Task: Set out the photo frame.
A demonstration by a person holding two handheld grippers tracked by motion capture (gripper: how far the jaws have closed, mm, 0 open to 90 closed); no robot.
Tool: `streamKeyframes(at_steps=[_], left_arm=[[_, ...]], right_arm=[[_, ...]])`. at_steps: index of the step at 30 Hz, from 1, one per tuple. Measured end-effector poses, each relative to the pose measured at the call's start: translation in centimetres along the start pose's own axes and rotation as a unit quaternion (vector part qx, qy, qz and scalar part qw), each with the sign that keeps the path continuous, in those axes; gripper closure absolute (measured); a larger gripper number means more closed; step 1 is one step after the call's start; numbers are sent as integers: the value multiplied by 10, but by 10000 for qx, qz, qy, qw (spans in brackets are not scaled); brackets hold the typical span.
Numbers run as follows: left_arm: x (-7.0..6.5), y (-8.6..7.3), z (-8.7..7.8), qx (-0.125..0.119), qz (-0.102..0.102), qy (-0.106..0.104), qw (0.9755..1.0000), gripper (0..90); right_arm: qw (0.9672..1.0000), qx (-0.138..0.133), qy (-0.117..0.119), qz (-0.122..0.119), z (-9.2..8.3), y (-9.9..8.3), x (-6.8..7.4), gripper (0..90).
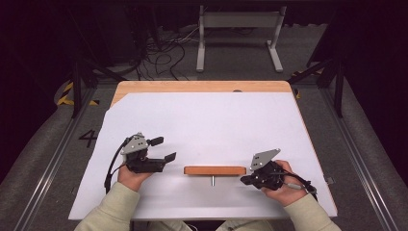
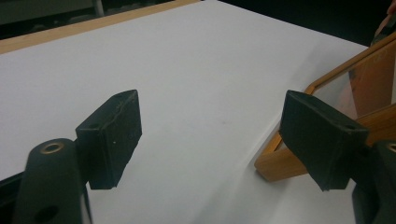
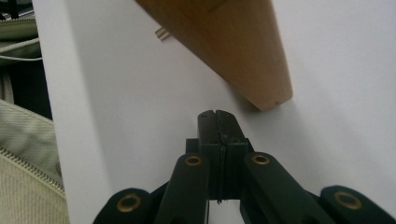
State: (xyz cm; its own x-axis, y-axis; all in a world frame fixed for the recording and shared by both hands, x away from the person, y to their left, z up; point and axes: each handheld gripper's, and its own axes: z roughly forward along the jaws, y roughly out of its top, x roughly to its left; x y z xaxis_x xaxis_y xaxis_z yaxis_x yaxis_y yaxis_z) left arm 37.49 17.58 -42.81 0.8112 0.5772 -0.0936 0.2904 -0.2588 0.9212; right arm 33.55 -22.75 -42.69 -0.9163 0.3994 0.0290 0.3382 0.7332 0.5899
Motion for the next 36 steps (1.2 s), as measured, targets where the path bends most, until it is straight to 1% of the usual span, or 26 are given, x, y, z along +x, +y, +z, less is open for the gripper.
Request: streamKeyframes(at_steps=[5, 6, 7, 8, 9, 11, 12, 14, 16, 18, 19, 21, 23, 24, 25, 26, 27, 28, 31, 33, 34, 36], left_arm=[[0, 0, 0, -14, -9, -1, 10000, 212], [0, 0, -1, 5, -43, -10, 10000, 212], [0, 0, -1, 5, -43, -10, 10000, 212], [0, 0, 0, 5, -45, -10, 10000, 212], [0, 0, 0, 3, -41, -6, 10000, 212], [0, 0, 0, -9, -14, 1, 10000, 212], [0, 0, 0, -6, -18, 5, 10000, 212], [0, 0, -1, 14, -38, 13, 10000, 212], [1, -1, -1, 12, -16, 13, 10000, 211], [1, -1, -1, 11, -24, 7, 10000, 209], [0, -1, -2, 4, -49, 9, 10000, 209], [0, -2, -2, 18, -65, 4, 10000, 208], [1, -2, -3, -2, -46, 21, 10000, 207], [1, -2, -3, -2, -46, 21, 10000, 207], [2, -3, -5, -23, -74, 16, 10000, 206], [2, -3, -5, -23, -74, 16, 10000, 205], [1, -3, -5, -37, -109, 21, 9999, 205], [2, -3, -6, -80, -102, 42, 9999, 204], [1, -4, -8, -109, -141, 35, 9998, 194], [1, -4, -9, -111, -155, 8, 9998, 185], [1, -5, -10, -93, -194, -22, 9998, 182], [2, -5, -10, -74, -200, -68, 9997, 181]], right_arm=[[10000, -51, 10, 84, 6, 0, -1, 900], [9998, -122, 0, 171, 7, 0, -2, 900], [9998, -122, 0, 171, 7, 0, -2, 900], [9995, -194, -9, 267, 8, -1, -4, 900], [9995, -194, -9, 267, 8, -1, -4, 900], [9988, -297, -34, 389, 6, -1, -6, 900], [9985, -319, -5, 448, 6, -1, -7, 900], [9984, -325, -9, 452, 7, -1, -7, 900], [9980, -328, -102, 522, 8, 0, -9, 900], [9977, -341, -127, 564, 8, 0, -10, 900], [9969, -371, -158, 671, 9, 1, -13, 900], [9966, -377, -180, 710, 10, 2, -15, 900], [9952, -443, -219, 844, 11, 5, -21, 900], [9952, -443, -219, 844, 11, 5, -21, 900], [9942, -481, -241, 928, 12, 7, -25, 900], [9942, -481, -241, 928, 12, 7, -25, 900], [9937, -504, -241, 976, 12, 8, -26, 900], [9933, -531, -239, 999, 13, 10, -28, 900], [9922, -584, -262, 1072, 15, 15, -34, 900], [9912, -611, -283, 1136, 17, 18, -39, 900], [9911, -618, -302, 1143, 18, 20, -41, 900], [9907, -629, -286, 1172, 21, 24, -45, 900]])
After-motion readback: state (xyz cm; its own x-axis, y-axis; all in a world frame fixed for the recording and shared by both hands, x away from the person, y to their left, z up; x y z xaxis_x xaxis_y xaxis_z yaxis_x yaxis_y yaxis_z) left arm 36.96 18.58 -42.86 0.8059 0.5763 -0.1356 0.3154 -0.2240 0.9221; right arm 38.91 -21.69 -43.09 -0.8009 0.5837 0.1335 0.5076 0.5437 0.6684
